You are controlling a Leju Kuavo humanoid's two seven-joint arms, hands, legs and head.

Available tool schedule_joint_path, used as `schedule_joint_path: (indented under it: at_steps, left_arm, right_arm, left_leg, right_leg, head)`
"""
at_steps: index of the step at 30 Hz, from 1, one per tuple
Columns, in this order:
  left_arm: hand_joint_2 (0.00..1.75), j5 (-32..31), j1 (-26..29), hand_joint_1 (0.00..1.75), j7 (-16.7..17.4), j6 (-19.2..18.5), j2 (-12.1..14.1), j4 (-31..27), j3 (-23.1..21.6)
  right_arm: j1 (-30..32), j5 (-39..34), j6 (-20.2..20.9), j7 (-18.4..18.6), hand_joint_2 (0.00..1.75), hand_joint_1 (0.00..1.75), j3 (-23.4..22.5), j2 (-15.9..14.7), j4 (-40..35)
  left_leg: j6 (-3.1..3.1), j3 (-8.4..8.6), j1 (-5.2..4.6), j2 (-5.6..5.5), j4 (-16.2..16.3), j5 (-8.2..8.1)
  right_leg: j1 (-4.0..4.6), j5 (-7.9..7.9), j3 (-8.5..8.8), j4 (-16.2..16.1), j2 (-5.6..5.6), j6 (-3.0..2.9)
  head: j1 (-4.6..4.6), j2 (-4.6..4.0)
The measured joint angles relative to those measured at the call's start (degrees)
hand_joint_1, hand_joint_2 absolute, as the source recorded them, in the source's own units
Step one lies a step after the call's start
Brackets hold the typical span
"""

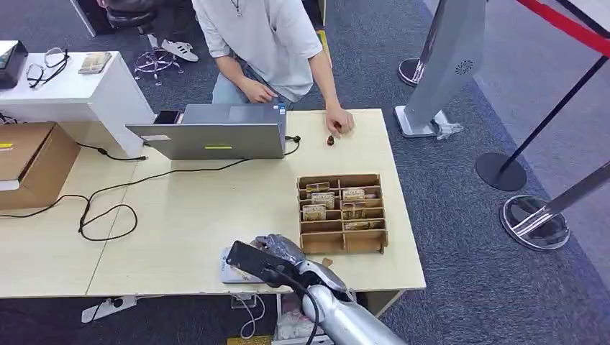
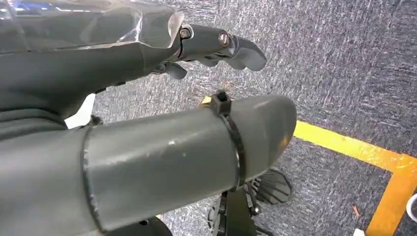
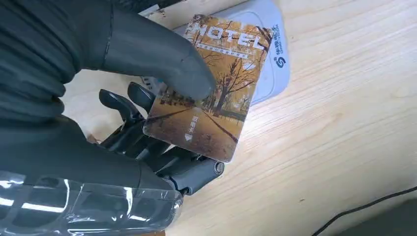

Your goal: Pass the card to the sensor for recognition and then transmit it.

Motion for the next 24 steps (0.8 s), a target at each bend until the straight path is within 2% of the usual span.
schedule_joint_path:
  at_steps: [17, 24]
  left_arm:
    - [0.00, -0.20, 0.15, 0.00, 0.00, 0.02, 0.04, 0.00, 0.00]
    - [0.00, -0.42, 0.12, 0.00, 0.61, 0.31, 0.02, 0.00, -0.02]
  right_arm:
    - [-2.16, 1.86, 1.27, -0.59, 1.75, 1.75, 0.42, 2.84, 2.82]
    - [-3.68, 2.69, 0.06, -0.02, 1.75, 1.75, 0.42, 4.22, 6.84]
  left_leg:
    - [0.00, 0.00, 0.00, 0.00, 0.00, 0.00]
    - [0.00, 0.00, 0.00, 0.00, 0.00, 0.00]
  right_leg:
    - [0.00, 0.00, 0.00, 0.00, 0.00, 0.00]
    - [0.00, 0.00, 0.00, 0.00, 0.00, 0.00]
  head:
    - [-0.02, 0.00]
    - [0.00, 0.00]
